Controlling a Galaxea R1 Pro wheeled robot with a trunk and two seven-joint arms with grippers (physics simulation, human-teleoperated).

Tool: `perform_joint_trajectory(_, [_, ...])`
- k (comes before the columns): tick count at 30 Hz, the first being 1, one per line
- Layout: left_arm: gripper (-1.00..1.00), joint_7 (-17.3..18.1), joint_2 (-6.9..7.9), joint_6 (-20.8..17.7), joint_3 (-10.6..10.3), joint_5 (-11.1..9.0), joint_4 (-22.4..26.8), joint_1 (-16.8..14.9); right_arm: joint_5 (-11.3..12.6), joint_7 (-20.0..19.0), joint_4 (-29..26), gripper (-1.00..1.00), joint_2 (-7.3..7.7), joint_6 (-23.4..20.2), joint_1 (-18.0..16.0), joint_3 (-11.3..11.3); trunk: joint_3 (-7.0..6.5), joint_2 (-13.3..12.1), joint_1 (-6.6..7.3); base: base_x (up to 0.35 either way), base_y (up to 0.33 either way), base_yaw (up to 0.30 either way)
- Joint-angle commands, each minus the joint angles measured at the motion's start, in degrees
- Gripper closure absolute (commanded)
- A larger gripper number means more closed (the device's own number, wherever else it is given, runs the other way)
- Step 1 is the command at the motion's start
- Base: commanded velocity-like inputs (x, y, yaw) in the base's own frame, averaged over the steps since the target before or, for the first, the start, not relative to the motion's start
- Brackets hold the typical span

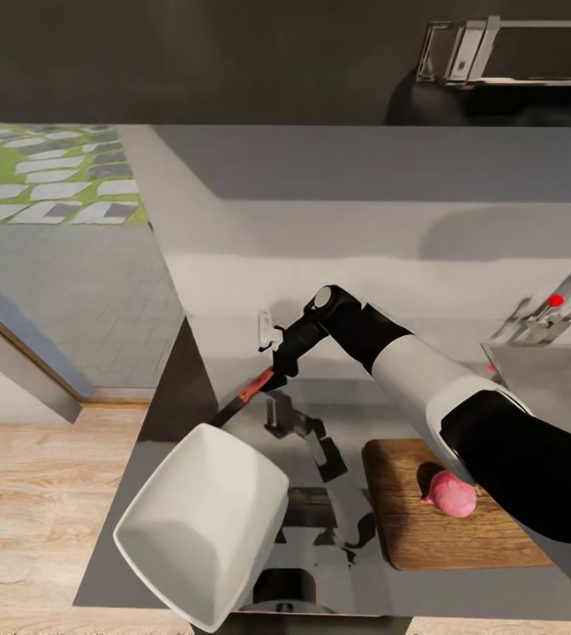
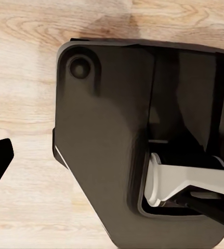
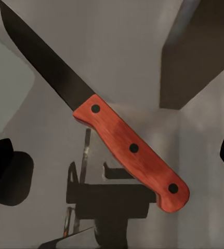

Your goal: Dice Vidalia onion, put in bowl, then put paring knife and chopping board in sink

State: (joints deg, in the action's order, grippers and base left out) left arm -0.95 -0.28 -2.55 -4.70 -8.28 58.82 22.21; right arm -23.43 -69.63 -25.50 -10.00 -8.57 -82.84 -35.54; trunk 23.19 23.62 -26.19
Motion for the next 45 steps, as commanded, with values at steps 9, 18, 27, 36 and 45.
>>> perform_joint_trajectory(9, [-1.00, -0.14, 0.10, -0.27, -0.05, -0.52, 0.28, 0.03, -0.12, 0.51, 0.04, -1.00, 0.00, -0.57, -0.04, -0.06, 0.92, 0.10, -0.03, 0.000, 0.000, 0.000])
perform_joint_trajectory(18, [-1.00, -0.19, 0.15, -0.27, -0.03, -0.51, 0.31, 0.03, -0.14, 0.56, 0.10, -1.00, 0.00, -0.57, -0.04, -0.12, 1.76, 0.10, -0.03, 0.000, 0.000, 0.000])
perform_joint_trajectory(27, [-1.00, -0.19, 0.34, -0.27, 0.04, -0.51, 0.41, 0.03, -1.29, 0.63, 0.17, -1.00, 0.00, -0.57, -0.04, -0.14, 2.60, 0.10, -0.03, 0.000, 0.000, 0.000])
perform_joint_trajectory(36, [-1.00, -0.19, 0.36, -0.27, 0.05, -0.51, 0.42, 0.03, -2.04, 0.64, 0.19, -1.00, 0.00, -0.57, -0.04, -0.14, 3.44, 0.10, -0.03, 0.000, 0.000, 0.000])
perform_joint_trajectory(45, [-1.00, -0.19, 0.36, -0.27, 0.05, -0.51, 0.46, 0.03, -2.06, 0.64, 0.19, -1.00, 0.00, -0.57, -0.04, -0.14, 4.28, 0.10, -0.03, 0.011, 0.025, 0.000])
